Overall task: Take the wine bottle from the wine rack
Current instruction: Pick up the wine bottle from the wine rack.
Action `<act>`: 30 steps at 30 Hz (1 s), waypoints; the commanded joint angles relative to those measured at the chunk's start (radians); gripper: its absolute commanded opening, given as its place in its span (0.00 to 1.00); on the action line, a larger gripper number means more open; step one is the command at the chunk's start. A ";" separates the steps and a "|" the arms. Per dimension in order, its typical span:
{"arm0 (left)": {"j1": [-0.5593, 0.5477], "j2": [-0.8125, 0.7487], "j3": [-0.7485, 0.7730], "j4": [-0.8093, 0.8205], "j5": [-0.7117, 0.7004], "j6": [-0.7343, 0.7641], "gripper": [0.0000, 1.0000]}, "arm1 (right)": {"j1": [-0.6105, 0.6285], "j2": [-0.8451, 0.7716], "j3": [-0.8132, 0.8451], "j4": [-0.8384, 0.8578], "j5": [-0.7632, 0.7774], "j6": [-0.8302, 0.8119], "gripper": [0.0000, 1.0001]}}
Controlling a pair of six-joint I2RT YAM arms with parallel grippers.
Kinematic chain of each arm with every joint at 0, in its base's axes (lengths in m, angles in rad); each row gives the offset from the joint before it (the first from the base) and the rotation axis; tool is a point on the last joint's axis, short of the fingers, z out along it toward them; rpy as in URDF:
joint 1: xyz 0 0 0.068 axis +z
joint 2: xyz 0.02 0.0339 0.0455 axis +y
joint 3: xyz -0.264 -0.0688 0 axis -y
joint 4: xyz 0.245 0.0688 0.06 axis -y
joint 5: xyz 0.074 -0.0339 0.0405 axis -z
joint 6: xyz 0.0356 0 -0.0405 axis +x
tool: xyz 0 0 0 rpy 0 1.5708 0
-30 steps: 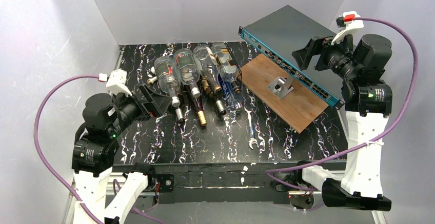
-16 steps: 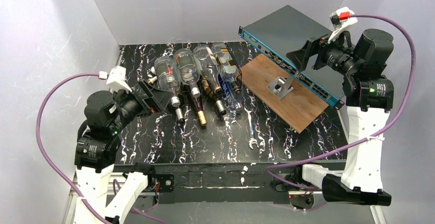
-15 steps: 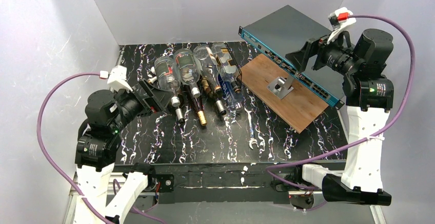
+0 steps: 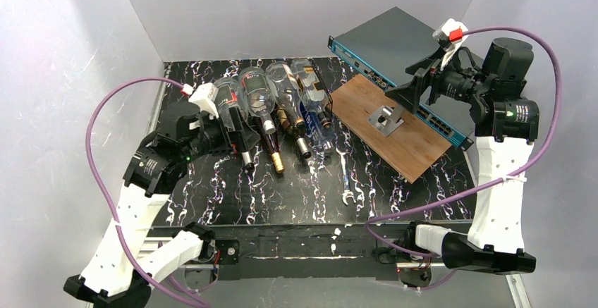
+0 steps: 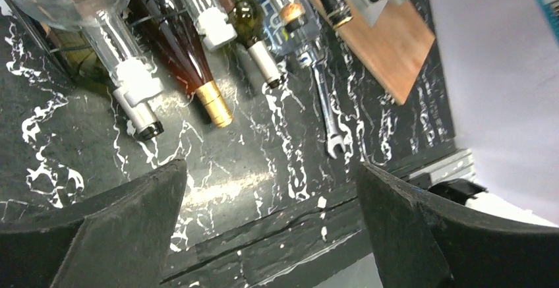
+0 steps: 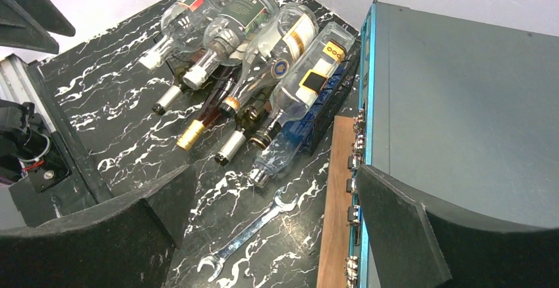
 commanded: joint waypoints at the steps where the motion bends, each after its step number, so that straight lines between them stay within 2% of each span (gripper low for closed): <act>1: -0.057 -0.007 0.013 -0.057 -0.175 0.040 0.99 | -0.017 -0.003 0.016 -0.026 -0.065 -0.064 1.00; 9: -0.057 -0.005 -0.097 0.073 -0.242 -0.053 0.99 | -0.017 0.005 -0.015 -0.073 -0.086 -0.137 1.00; 17: -0.057 0.050 -0.139 0.152 -0.356 -0.095 0.99 | -0.018 -0.006 -0.060 -0.056 -0.083 -0.140 1.00; 20: -0.057 0.086 -0.142 0.169 -0.393 -0.101 0.93 | -0.017 -0.014 -0.085 -0.048 -0.088 -0.141 1.00; 30: -0.057 0.194 -0.176 0.253 -0.520 -0.078 0.86 | -0.019 0.017 -0.103 -0.029 -0.120 -0.125 1.00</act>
